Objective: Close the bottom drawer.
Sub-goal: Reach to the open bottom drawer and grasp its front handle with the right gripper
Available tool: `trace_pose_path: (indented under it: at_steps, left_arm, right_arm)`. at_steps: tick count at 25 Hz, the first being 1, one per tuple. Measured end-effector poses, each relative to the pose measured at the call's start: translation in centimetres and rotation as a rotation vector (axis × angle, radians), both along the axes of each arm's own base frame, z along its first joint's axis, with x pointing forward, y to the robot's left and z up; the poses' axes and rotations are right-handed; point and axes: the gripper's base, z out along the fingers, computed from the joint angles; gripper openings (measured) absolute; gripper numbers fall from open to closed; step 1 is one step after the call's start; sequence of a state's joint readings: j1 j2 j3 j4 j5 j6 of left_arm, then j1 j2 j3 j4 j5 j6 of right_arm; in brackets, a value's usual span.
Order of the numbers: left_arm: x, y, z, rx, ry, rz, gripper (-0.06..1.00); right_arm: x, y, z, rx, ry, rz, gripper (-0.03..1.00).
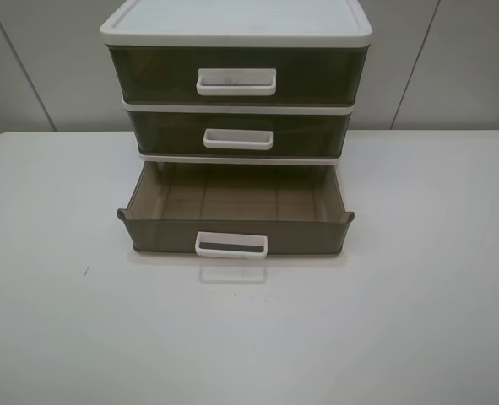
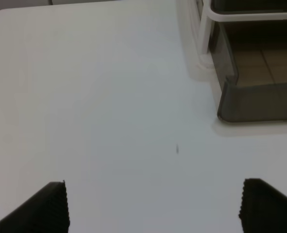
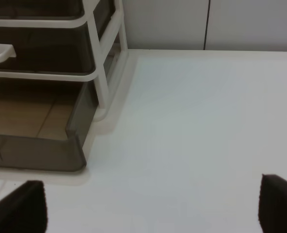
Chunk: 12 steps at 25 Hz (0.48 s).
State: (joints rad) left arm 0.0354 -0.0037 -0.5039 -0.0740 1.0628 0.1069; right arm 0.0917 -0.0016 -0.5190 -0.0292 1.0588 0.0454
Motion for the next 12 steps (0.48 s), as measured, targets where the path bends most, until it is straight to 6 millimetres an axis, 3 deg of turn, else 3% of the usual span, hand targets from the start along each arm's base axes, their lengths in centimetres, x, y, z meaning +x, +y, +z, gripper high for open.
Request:
trace_pose_path:
  at_steps: [12]
  left_arm:
    - [0.00,0.00,0.00,0.000,0.000,0.000,0.72]
  right_arm:
    - [0.00,0.00,0.00,0.000,0.000,0.000,0.75]
